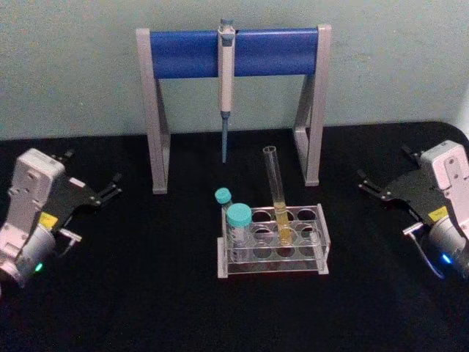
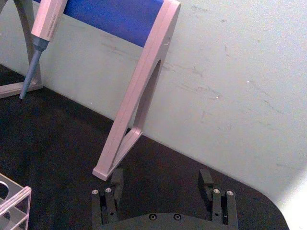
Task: Pick up the test tube from the test tube rack, shake it, then place it back into the test tube rack.
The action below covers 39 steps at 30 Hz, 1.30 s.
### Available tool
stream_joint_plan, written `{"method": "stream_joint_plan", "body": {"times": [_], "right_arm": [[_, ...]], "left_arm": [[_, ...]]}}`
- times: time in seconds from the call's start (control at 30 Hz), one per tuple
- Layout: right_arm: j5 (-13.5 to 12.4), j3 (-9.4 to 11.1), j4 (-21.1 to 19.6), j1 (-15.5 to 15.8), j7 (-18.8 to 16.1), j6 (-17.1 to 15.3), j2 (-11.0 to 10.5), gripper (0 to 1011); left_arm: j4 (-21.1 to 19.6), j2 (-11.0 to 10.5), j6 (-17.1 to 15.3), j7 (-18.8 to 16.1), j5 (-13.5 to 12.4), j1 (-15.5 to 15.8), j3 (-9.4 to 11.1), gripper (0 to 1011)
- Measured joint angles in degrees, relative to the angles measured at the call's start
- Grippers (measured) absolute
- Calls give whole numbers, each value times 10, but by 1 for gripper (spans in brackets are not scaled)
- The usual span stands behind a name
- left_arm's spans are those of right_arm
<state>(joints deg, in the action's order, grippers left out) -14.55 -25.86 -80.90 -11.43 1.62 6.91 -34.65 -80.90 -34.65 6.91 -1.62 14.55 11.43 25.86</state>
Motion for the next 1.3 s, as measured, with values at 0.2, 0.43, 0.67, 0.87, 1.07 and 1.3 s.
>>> {"method": "stream_joint_plan", "body": {"times": [0.2, 0.43, 0.67, 0.87, 1.07, 1.3], "right_arm": [[0, 0, 0, 0, 0, 0, 0, 1000], [2, 7, -3, 3, -1, 1, 2, 1000], [-7, 27, -12, 12, -11, 17, 8, 1000], [-29, 44, -35, 24, -46, 42, 5, 1000], [-53, 52, -65, 36, -95, 55, -4, 1000], [-65, 53, -93, 46, -141, 55, -12, 1000]], "left_arm": [[0, 0, 0, 0, 0, 0, 0, 1001], [0, 0, 0, 0, 0, 0, 0, 1001], [0, 0, 0, 0, 0, 0, 0, 1001], [0, 0, 0, 0, 0, 0, 0, 1001], [0, 0, 0, 0, 0, 0, 0, 1001], [0, 0, 0, 0, 0, 0, 0, 1001]]}}
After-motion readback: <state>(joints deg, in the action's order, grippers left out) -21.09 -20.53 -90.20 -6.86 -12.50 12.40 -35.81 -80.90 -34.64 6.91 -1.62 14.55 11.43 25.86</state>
